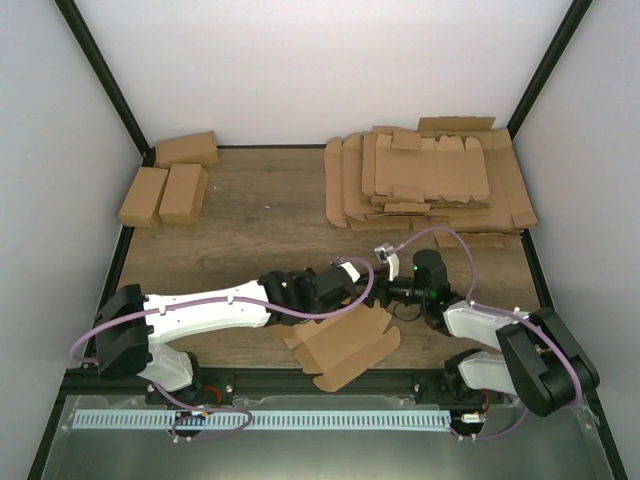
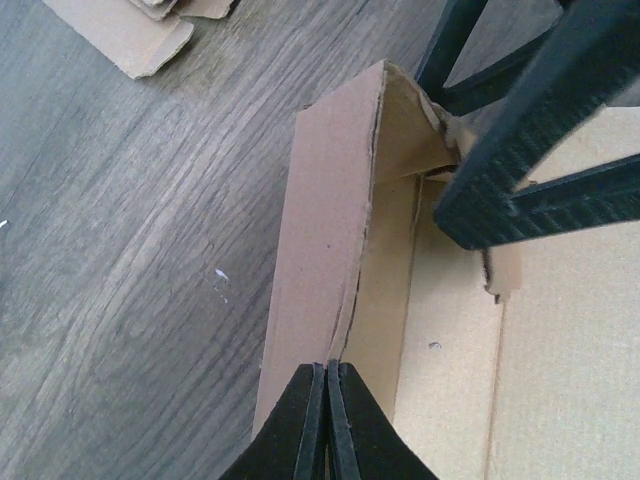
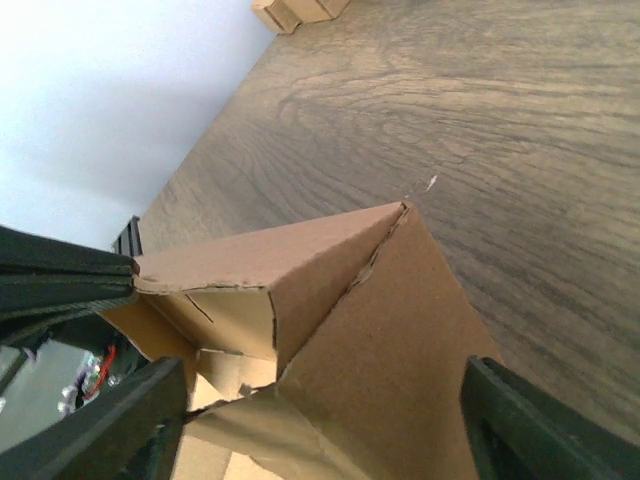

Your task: Fold the paper box

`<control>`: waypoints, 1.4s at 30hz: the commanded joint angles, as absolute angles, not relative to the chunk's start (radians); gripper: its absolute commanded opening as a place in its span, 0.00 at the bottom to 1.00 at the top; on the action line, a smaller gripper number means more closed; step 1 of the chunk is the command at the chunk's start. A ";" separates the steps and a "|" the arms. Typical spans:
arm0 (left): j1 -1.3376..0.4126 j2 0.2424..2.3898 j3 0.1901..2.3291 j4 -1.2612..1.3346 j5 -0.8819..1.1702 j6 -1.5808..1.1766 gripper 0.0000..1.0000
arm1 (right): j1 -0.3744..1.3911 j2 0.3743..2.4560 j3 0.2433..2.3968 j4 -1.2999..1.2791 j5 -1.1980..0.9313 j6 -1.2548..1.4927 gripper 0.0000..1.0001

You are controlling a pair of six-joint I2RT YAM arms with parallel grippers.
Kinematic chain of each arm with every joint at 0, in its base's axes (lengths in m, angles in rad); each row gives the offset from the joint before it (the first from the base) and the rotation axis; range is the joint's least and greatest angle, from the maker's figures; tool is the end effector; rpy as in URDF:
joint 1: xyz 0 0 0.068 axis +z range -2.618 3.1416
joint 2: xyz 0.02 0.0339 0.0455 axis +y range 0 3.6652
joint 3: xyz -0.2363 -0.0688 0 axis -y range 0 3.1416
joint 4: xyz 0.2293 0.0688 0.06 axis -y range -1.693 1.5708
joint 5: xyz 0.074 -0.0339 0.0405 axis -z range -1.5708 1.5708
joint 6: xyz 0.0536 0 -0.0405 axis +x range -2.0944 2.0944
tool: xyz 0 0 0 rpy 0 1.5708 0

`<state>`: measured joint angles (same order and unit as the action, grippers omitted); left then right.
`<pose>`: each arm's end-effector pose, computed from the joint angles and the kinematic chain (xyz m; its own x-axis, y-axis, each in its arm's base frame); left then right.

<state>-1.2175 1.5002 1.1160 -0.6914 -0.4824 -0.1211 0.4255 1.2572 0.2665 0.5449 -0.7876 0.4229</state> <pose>0.1258 -0.2692 0.2120 -0.3934 0.7575 -0.5210 0.7126 0.6093 0.3478 0.1882 0.1270 0.1312 -0.7167 -0.0069 -0.6974 -0.6355 0.4184 0.6489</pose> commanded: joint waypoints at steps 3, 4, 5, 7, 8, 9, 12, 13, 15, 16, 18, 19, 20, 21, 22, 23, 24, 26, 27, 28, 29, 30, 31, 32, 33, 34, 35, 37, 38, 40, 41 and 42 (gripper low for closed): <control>-1.222 1.482 1.106 -0.663 -0.502 -0.106 0.04 | 0.446 1.164 0.215 0.477 -0.732 0.402 0.84; -1.222 1.485 1.107 -0.665 -0.513 -0.105 0.04 | 0.446 1.157 0.209 0.476 -0.734 0.407 0.86; -1.222 1.485 1.107 -0.666 -0.521 -0.102 0.04 | 0.446 1.148 0.205 0.476 -0.735 0.412 0.87; -1.222 1.485 1.107 -0.668 -0.531 -0.094 0.04 | 0.447 1.145 0.200 0.474 -0.737 0.416 0.90; -1.222 1.485 1.110 -0.667 -0.539 -0.088 0.04 | 0.447 1.147 0.201 0.473 -0.738 0.416 0.93; -1.221 1.484 1.111 -0.667 -0.547 -0.081 0.04 | 0.446 1.152 0.202 0.470 -0.738 0.420 0.96; -1.219 1.484 1.116 -0.672 -0.587 -0.057 0.04 | 0.446 1.151 0.198 0.471 -0.720 0.452 1.00; -1.217 1.486 1.117 -0.674 -0.598 -0.050 0.04 | 0.446 1.145 0.193 0.470 -0.711 0.466 1.00; -1.211 1.490 1.117 -0.677 -0.615 -0.040 0.04 | 0.446 1.123 0.186 0.448 -0.678 0.496 1.00; -1.208 1.492 1.114 -0.677 -0.619 -0.036 0.04 | 0.446 1.107 0.181 0.432 -0.660 0.512 1.00; -1.196 1.496 1.107 -0.672 -0.628 -0.033 0.04 | 0.446 1.068 0.174 0.386 -0.611 0.537 1.00; -1.186 1.499 1.105 -0.674 -0.632 -0.036 0.04 | 0.446 1.040 0.172 0.363 -0.598 0.544 1.00; -1.174 1.504 1.107 -0.674 -0.632 -0.040 0.04 | 0.446 1.023 0.172 0.341 -0.585 0.551 1.00; -1.160 1.507 1.109 -0.675 -0.632 -0.042 0.04 | 0.447 1.006 0.174 0.314 -0.570 0.559 1.00; -1.145 1.511 1.112 -0.678 -0.632 -0.044 0.04 | 0.446 0.993 0.177 0.292 -0.560 0.566 1.00; -1.129 1.516 1.113 -0.680 -0.633 -0.044 0.04 | 0.446 0.982 0.182 0.273 -0.553 0.570 1.00; -1.119 1.522 1.117 -0.682 -0.635 -0.045 0.04 | 0.446 0.971 0.186 0.250 -0.542 0.576 1.00; -1.096 1.533 1.126 -0.691 -0.640 -0.049 0.04 | 0.446 0.956 0.198 0.204 -0.517 0.586 1.00; -1.087 1.540 1.131 -0.695 -0.642 -0.051 0.04 | 0.446 0.952 0.210 0.178 -0.502 0.587 1.00; -1.077 1.543 1.134 -0.700 -0.648 -0.053 0.04 | 0.446 0.950 0.220 0.152 -0.495 0.584 1.00; -1.069 1.547 1.135 -0.704 -0.655 -0.057 0.04 | 0.446 0.948 0.230 0.133 -0.493 0.582 0.99; -1.059 1.550 1.136 -0.707 -0.662 -0.060 0.04 | 0.446 0.946 0.240 0.117 -0.496 0.580 0.99; -1.046 1.552 1.138 -0.711 -0.668 -0.065 0.04 | 0.446 0.945 0.247 0.104 -0.506 0.579 0.98; -1.031 1.552 1.139 -0.715 -0.673 -0.070 0.04 | 0.446 0.944 0.254 0.095 -0.518 0.579 0.97; -1.014 1.552 1.142 -0.720 -0.677 -0.075 0.04 | 0.446 0.943 0.262 0.081 -0.526 0.582 0.97; -0.997 1.550 1.146 -0.728 -0.682 -0.081 0.04 | 0.446 0.941 0.268 0.071 -0.531 0.582 0.97; -0.978 1.548 1.149 -0.735 -0.685 -0.086 0.04 | 0.446 0.937 0.273 0.060 -0.532 0.582 0.97; -0.938 1.541 1.157 -0.743 -0.684 -0.097 0.04 | 0.447 0.929 0.285 0.044 -0.527 0.578 0.97; -0.921 1.537 1.159 -0.745 -0.678 -0.099 0.04 | 0.447 0.927 0.290 0.039 -0.523 0.576 0.97; -0.901 1.524 1.164 -0.749 -0.661 -0.104 0.04 | 0.447 0.933 0.308 0.033 -0.519 0.571 0.98; -0.899 1.517 1.165 -0.748 -0.649 -0.103 0.04 | 0.447 0.938 0.317 0.030 -0.521 0.571 0.99; -0.899 1.513 1.165 -0.748 -0.642 -0.104 0.04 | 0.448 0.947 0.324 0.033 -0.526 0.569 0.99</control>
